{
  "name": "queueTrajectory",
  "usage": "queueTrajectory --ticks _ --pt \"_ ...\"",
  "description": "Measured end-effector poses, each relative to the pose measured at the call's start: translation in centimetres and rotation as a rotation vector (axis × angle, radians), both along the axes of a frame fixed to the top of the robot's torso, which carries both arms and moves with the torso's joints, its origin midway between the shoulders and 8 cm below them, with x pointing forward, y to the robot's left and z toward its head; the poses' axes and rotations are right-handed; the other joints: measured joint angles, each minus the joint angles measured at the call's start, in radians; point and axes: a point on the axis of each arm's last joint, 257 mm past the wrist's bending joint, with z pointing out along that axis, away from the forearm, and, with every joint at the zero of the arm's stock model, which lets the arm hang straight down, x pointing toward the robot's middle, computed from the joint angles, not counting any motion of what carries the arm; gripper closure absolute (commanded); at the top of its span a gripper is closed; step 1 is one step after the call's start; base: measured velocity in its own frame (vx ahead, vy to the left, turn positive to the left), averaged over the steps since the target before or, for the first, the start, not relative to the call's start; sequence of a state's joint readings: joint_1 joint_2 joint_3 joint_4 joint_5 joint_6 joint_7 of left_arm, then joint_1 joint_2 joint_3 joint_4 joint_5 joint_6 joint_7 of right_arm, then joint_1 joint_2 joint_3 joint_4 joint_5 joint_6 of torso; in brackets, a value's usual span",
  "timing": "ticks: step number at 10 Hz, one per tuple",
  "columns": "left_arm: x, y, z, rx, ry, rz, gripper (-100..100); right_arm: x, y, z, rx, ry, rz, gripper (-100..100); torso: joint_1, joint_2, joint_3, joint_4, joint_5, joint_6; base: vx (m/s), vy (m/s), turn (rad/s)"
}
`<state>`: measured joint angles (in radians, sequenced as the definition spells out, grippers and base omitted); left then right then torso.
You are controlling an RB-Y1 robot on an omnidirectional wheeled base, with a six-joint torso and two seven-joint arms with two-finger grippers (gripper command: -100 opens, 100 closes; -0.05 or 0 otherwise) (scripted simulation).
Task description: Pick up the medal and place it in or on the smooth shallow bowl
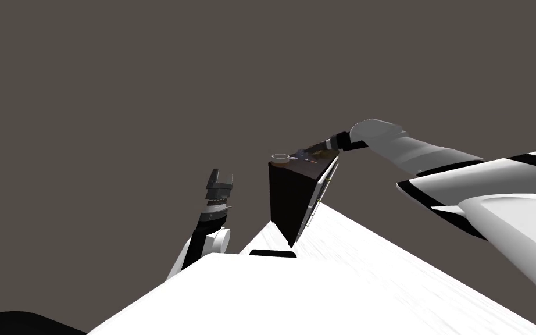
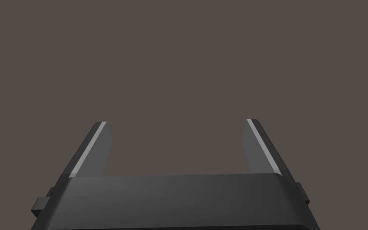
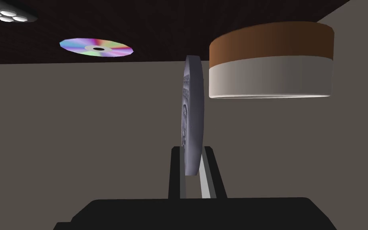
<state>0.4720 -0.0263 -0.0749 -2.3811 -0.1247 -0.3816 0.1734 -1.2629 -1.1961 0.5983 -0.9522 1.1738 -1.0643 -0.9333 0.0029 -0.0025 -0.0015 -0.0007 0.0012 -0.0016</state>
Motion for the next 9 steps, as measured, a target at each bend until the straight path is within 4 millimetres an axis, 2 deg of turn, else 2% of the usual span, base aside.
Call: queueTrajectory --ticks 3,9 --pt "0.0 0.0 0.0 0.000 0.000 0.000 0 1.2 2.6 0.7 -0.001 -0.001 0.026 100 0.002 0.000 0.000 0.000 0.001 -0.001 0.002 0.040 -0.044" --pt "0.0 0.0 0.0 0.000 0.000 0.000 0 2.9 6.4 1.8 -0.006 0.000 0.053 100 0.001 0.001 0.000 0.000 0.001 -0.002 0.000 0.028 -0.037"
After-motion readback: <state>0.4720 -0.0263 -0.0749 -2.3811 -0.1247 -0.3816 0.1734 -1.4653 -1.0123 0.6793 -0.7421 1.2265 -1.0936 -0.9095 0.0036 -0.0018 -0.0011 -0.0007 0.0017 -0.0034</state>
